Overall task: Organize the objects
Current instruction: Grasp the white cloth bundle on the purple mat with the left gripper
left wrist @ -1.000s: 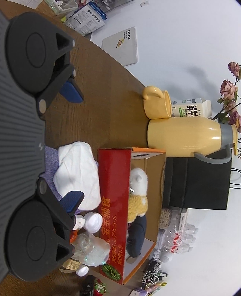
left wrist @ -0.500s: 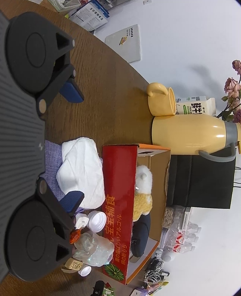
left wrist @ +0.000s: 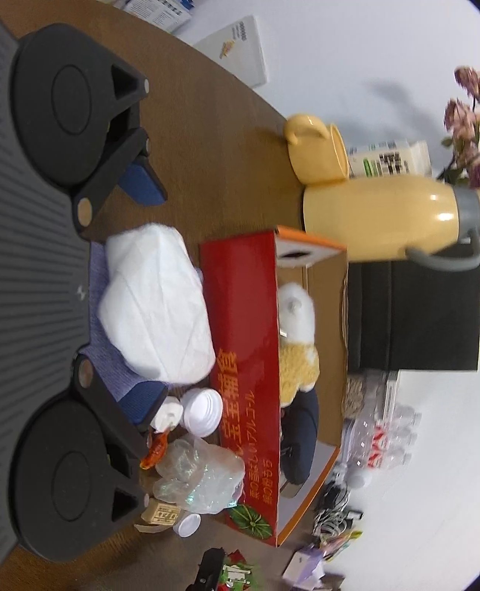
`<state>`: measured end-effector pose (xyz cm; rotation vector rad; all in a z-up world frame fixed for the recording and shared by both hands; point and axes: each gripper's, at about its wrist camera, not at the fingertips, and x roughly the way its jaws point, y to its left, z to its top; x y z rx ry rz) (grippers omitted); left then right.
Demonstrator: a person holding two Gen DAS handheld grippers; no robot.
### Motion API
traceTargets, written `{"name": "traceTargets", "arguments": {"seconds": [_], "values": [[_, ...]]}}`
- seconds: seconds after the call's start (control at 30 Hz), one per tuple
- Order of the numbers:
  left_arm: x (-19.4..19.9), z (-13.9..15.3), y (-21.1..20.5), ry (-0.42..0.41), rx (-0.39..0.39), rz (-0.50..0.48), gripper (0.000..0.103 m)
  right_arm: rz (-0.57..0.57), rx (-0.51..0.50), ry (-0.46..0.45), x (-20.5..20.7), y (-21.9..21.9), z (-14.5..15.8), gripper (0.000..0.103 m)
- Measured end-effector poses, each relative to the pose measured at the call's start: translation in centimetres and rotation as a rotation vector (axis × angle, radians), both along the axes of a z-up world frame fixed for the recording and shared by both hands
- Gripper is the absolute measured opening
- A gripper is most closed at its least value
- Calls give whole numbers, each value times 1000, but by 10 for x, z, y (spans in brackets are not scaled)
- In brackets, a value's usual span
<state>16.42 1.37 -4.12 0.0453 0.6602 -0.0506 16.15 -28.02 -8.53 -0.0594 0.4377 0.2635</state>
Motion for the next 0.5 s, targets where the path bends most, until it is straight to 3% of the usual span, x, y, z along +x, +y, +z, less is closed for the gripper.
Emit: {"name": "traceTargets", "arguments": {"seconds": [0.5], "values": [[30,-19,6,56,-46,-23,103,10,-18,3,-1,3,-1,50]]}}
